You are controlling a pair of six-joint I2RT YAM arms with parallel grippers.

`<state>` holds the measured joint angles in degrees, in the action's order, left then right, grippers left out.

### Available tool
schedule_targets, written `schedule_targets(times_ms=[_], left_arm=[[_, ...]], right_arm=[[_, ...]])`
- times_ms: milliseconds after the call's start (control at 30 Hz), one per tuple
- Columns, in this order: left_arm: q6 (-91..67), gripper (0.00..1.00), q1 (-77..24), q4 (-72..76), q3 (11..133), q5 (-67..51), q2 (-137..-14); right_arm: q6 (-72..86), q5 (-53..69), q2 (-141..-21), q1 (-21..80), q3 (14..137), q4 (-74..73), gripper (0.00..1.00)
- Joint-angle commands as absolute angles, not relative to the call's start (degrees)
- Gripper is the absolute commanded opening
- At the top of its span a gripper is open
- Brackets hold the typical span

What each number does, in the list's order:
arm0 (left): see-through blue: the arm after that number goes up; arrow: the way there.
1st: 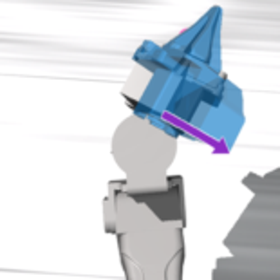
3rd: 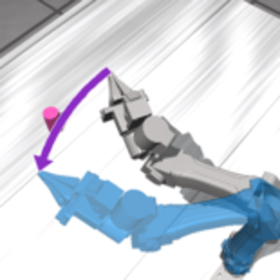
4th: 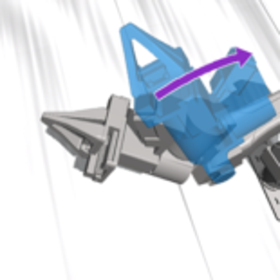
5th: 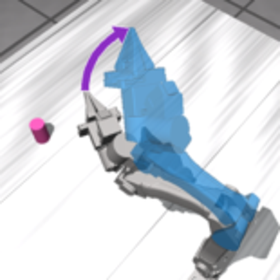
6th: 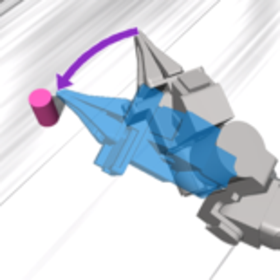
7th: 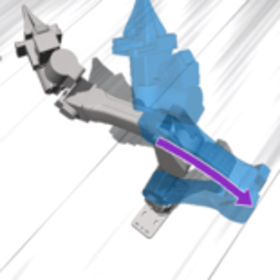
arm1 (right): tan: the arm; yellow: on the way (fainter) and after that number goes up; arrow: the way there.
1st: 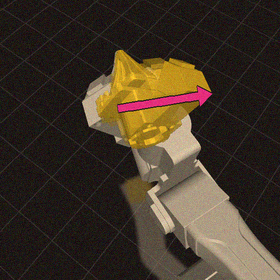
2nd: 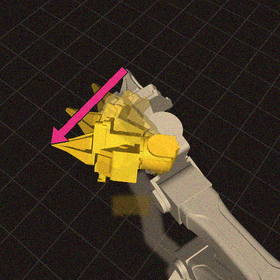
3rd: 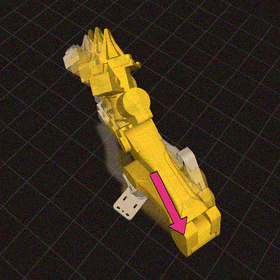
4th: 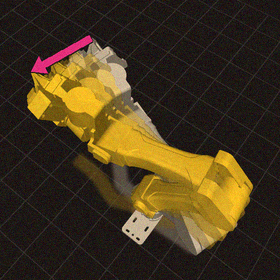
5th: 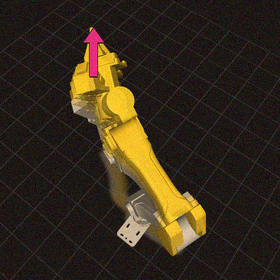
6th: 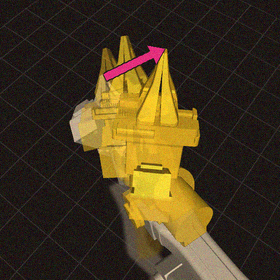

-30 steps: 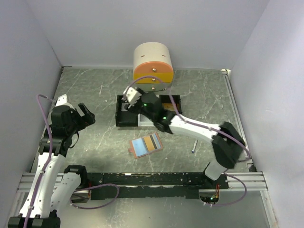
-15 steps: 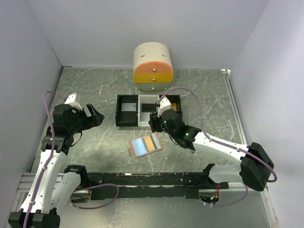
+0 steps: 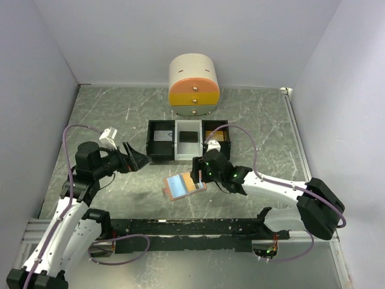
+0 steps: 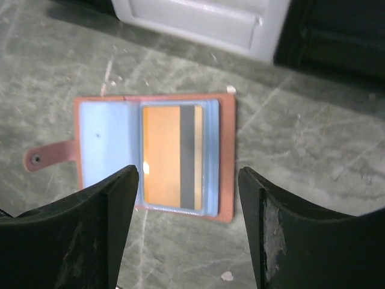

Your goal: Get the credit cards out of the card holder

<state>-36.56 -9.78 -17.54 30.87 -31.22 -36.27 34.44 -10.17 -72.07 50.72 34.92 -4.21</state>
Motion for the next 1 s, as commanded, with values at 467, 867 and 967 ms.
schedule_targets(times_ms=[467,867,967], left_arm=[[-48.7,0.95,-44.9,-2.1,28.4,-4.5,-48.4],[-58.0,0.88,-54.2,1.7,27.6,6.3,-58.3],[-59.9,0.84,-54.6,2.2,27.2,7.5,-59.4]], right_arm=[[44.8,-17.1,-65.2,50.5,29.3,-4.5,0.63],[44.2,-6.2,-67.2,50.5,26.4,4.2,0.4],[43.6,-6.3,-69.4,50.5,27.7,4.0,0.3]])
